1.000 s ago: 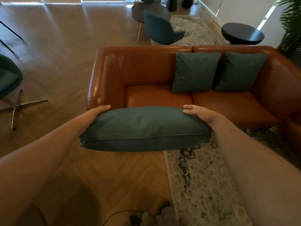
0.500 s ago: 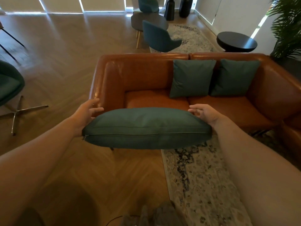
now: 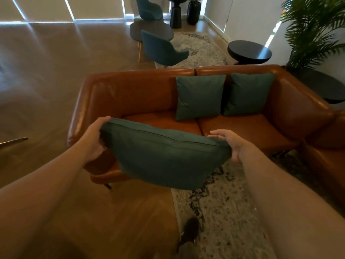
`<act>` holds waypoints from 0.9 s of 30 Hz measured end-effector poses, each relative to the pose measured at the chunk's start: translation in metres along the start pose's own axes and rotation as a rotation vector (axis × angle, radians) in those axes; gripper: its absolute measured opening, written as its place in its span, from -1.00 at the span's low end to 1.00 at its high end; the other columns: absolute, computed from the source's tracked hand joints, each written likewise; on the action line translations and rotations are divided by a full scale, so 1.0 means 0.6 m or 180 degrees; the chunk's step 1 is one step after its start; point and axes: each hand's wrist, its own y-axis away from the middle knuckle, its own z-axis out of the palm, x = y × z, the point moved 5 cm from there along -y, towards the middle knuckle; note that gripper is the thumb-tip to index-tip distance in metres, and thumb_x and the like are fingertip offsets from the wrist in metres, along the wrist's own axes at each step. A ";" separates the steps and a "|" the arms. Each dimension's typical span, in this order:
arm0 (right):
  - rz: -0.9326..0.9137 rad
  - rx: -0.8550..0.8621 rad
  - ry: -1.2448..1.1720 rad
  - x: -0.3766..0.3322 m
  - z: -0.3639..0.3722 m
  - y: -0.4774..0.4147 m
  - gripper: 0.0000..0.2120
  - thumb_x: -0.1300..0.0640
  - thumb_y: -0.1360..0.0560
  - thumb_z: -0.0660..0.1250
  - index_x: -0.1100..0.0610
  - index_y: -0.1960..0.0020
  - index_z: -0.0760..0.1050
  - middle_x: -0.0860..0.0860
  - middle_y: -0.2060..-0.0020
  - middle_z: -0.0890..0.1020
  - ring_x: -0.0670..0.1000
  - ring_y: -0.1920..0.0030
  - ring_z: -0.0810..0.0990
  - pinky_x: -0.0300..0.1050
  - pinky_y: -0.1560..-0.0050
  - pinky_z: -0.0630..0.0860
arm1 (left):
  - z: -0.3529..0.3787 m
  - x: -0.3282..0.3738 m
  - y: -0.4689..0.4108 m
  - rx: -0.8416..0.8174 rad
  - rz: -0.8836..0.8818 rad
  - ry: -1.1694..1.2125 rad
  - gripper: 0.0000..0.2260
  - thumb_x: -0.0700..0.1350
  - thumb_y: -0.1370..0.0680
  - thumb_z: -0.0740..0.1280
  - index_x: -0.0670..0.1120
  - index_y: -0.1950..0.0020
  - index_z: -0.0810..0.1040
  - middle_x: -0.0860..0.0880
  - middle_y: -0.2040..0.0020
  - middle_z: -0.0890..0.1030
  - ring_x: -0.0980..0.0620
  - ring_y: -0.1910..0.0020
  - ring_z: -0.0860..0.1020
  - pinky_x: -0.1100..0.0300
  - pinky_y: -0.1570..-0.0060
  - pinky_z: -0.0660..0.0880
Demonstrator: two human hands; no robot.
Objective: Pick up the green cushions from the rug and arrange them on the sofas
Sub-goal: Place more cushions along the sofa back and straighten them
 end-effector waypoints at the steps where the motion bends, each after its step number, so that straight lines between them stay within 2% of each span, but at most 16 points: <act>1: 0.0056 -0.0003 0.0038 -0.004 -0.013 -0.010 -0.58 -0.10 -0.59 0.44 0.10 -0.36 0.64 0.18 -0.14 0.72 0.16 -0.03 0.68 -0.01 0.02 0.60 | 0.025 0.002 -0.012 0.0022 0.0013 -0.0243 -0.37 0.19 -0.53 0.47 0.02 -0.51 0.37 -0.06 -0.39 0.51 -0.11 -0.32 0.50 -0.08 -0.30 0.45; 4: 0.0309 -0.0054 0.0369 -0.033 -0.068 -0.066 -0.49 -0.12 -0.48 0.56 0.15 -0.31 0.67 0.21 -0.16 0.73 0.23 -0.16 0.70 0.08 -0.15 0.63 | 0.103 0.010 -0.067 0.0325 0.0090 -0.0942 -0.33 0.19 -0.47 0.55 0.01 -0.49 0.42 -0.02 -0.32 0.52 -0.11 -0.28 0.49 -0.12 -0.32 0.46; 7: 0.0547 -0.0244 0.1042 -0.079 -0.104 -0.116 -0.46 -0.18 -0.47 0.58 0.13 -0.31 0.66 0.20 -0.23 0.68 0.23 -0.21 0.67 0.12 -0.25 0.62 | 0.158 0.031 -0.115 0.0748 0.0509 -0.1261 -0.53 0.15 -0.48 0.56 -0.05 -0.29 0.60 -0.04 -0.17 0.67 -0.08 -0.15 0.62 -0.04 -0.15 0.57; 9: 0.0791 -0.0431 0.1698 -0.112 -0.124 -0.140 -0.32 -0.30 -0.44 0.57 0.09 -0.39 0.58 0.16 -0.29 0.61 0.22 -0.27 0.62 0.17 -0.34 0.58 | 0.208 0.049 -0.141 0.0774 0.0670 -0.1308 -0.65 0.12 -0.49 0.57 -0.03 -0.16 0.66 -0.04 -0.08 0.71 -0.07 -0.07 0.66 0.02 -0.04 0.60; 11: 0.0863 -0.0610 0.2198 -0.153 -0.136 -0.167 -0.09 -0.41 -0.37 0.57 0.09 -0.53 0.45 0.14 -0.37 0.53 0.22 -0.33 0.56 0.23 -0.49 0.47 | 0.265 0.073 -0.163 0.0647 0.0768 -0.1264 -0.74 0.10 -0.48 0.58 0.01 -0.06 0.68 -0.02 -0.03 0.73 -0.07 -0.05 0.69 -0.03 -0.09 0.63; 12: 0.0776 -0.0675 0.2321 -0.175 -0.130 -0.179 -0.03 -0.41 -0.37 0.57 0.07 -0.60 0.38 0.14 -0.45 0.50 0.23 -0.39 0.52 0.27 -0.53 0.42 | 0.287 0.085 -0.171 0.0581 0.0786 -0.1243 -0.76 0.10 -0.48 0.58 0.02 -0.04 0.69 -0.02 -0.02 0.74 -0.07 -0.05 0.70 -0.07 -0.14 0.64; 14: 0.0359 -0.0903 0.2473 -0.222 -0.100 -0.203 0.03 -0.34 -0.39 0.61 -0.09 -0.71 0.23 0.08 -0.63 0.35 0.26 -0.57 0.38 0.32 -0.47 0.43 | 0.329 0.109 -0.180 0.0390 0.0775 -0.1131 -0.77 0.06 -0.49 0.58 -0.01 -0.05 0.69 -0.04 -0.03 0.75 -0.07 -0.05 0.72 -0.09 -0.18 0.64; 16: -0.0117 -0.1131 0.2618 -0.260 -0.054 -0.215 0.13 -0.26 -0.35 0.67 -0.18 -0.73 0.11 0.02 -0.69 0.25 0.23 -0.63 0.30 0.35 -0.51 0.41 | 0.356 0.133 -0.187 0.0290 0.0802 -0.1035 -0.74 0.02 -0.49 0.58 -0.05 -0.10 0.69 -0.05 -0.04 0.75 -0.07 -0.05 0.72 -0.07 -0.18 0.64; 18: -0.0710 -0.1091 0.3074 -0.292 -0.012 -0.225 0.17 -0.29 -0.34 0.67 -0.14 -0.74 0.07 0.00 -0.68 0.26 0.18 -0.63 0.31 0.29 -0.59 0.35 | 0.366 0.166 -0.191 0.0250 0.0890 -0.1045 -0.70 0.00 -0.50 0.58 -0.08 -0.16 0.69 -0.05 -0.05 0.75 -0.05 -0.07 0.72 -0.01 -0.15 0.65; 21: -0.1770 -0.0686 0.3816 -0.349 0.043 -0.230 0.01 -0.44 -0.44 0.50 0.05 -0.67 0.22 0.07 -0.56 0.43 0.17 -0.52 0.46 0.19 -0.51 0.44 | 0.350 0.219 -0.206 0.0148 0.1019 -0.1024 -0.67 -0.01 -0.49 0.59 -0.11 -0.19 0.70 -0.06 -0.07 0.76 -0.04 -0.08 0.73 -0.02 -0.17 0.64; 24: -0.2360 -0.0535 0.4523 -0.396 0.107 -0.227 -0.17 -0.50 -0.53 0.32 0.07 -0.54 0.39 0.08 -0.36 0.56 0.19 -0.35 0.56 0.18 -0.33 0.53 | 0.322 0.267 -0.228 0.0143 0.1162 -0.0964 -0.70 -0.02 -0.48 0.59 -0.07 -0.16 0.71 -0.03 -0.06 0.76 -0.01 -0.07 0.73 -0.02 -0.20 0.63; 25: -0.2508 -0.0600 0.4735 -0.411 0.140 -0.231 -0.33 -0.44 -0.60 0.28 0.07 -0.43 0.49 0.07 -0.25 0.60 0.19 -0.28 0.59 0.15 -0.25 0.54 | 0.306 0.286 -0.243 0.0209 0.1250 -0.0992 -0.73 -0.02 -0.48 0.60 -0.04 -0.13 0.72 -0.01 -0.04 0.77 0.02 -0.06 0.73 -0.01 -0.19 0.64; 26: -0.2617 -0.0657 0.4878 -0.420 0.160 -0.233 -0.50 -0.37 -0.66 0.25 0.06 -0.22 0.57 0.03 -0.10 0.61 0.18 -0.18 0.61 0.12 -0.16 0.55 | 0.298 0.298 -0.256 0.0254 0.1325 -0.1043 -0.75 -0.01 -0.47 0.60 -0.02 -0.11 0.72 0.01 -0.03 0.77 0.04 -0.04 0.73 -0.01 -0.19 0.64; 27: -0.2700 -0.0702 0.4953 -0.432 0.186 -0.240 -0.59 -0.30 -0.70 0.23 0.02 0.00 0.55 0.01 0.03 0.59 0.17 -0.06 0.62 0.10 -0.08 0.55 | 0.284 0.310 -0.274 0.0265 0.1375 -0.1091 -0.75 0.00 -0.46 0.61 -0.01 -0.09 0.73 0.02 -0.02 0.77 0.04 -0.04 0.73 -0.02 -0.19 0.64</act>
